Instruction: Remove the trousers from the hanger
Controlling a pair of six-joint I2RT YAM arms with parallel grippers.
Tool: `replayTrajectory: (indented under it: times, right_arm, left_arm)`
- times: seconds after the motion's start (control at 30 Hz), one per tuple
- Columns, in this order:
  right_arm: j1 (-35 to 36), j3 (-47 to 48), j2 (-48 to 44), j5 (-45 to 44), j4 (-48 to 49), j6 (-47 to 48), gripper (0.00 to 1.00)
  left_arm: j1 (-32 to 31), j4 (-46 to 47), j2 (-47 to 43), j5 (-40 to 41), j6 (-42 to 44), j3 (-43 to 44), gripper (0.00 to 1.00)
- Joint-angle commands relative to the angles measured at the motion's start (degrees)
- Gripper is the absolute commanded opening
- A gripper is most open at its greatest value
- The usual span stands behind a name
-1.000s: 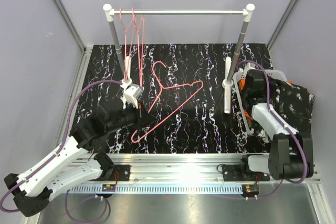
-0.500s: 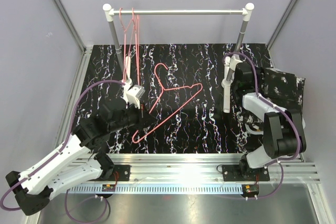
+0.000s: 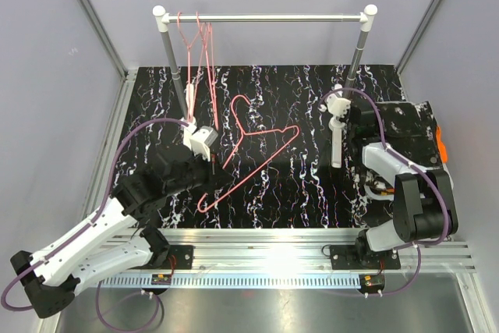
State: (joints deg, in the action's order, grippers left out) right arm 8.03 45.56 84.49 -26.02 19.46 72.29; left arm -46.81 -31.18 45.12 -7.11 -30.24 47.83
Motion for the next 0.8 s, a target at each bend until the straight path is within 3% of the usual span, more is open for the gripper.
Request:
replayTrajectory:
  times: [0.0,0.03,0.07,0.1,0.2,0.37,0.47,0.53,0.63,0.67,0.77]
  right_arm:
    - [-1.0,0.1,-2.6,12.5,-0.4,-3.7,0.00]
    - [-1.3,0.1,-2.7,12.1,0.0,-4.9,0.03]
    - [-2.0,0.2,-3.4,11.6,0.0,-6.3,0.13]
    - [-2.5,0.4,-3.9,10.6,0.3,-9.9,0.42]
    - [-2.8,0.9,-8.5,12.2,-1.2,-19.2,0.83]
    - [-3.1,8.2,-13.5,14.1,-16.5,-31.0,0.87]
    - [-4.2,13.1,-16.2,20.8,-30.3,-42.3,0.96]
    - [-4.8,15.5,-18.8,30.5,-38.0,-50.4,0.99]
    - [-4.9,15.7,-21.9,37.4,-41.2,-56.5,0.99]
    - [-4.9,15.1,-22.7,35.6,-39.9,-58.6,0.99]
    - [-5.2,12.9,-24.5,19.1,-35.3,-67.4,0.99]
  left_arm:
    - [-0.2,1.7,-0.4,1.2,0.5,0.8,0.00]
    - [-0.2,1.7,-0.5,1.6,0.4,0.7,0.00]
    - [-0.2,1.6,-0.6,1.7,0.4,0.7,0.00]
    - [-0.3,1.1,-0.7,1.8,0.5,1.0,0.00]
    - [-0.2,0.3,-0.7,2.0,1.0,1.7,0.00]
    - [-0.2,-2.5,-1.1,4.2,1.9,4.5,0.00]
    - [-0.2,-4.2,-1.4,6.7,2.5,6.2,0.00]
    - [-0.2,-6.0,-0.5,9.0,3.1,7.6,0.00]
    - [-0.1,-8.2,0.8,11.8,3.8,10.8,0.00]
    - [-0.1,-8.5,1.5,12.9,3.9,11.5,0.00]
    - [-0.1,-9.8,1.9,14.6,4.0,13.7,0.00]
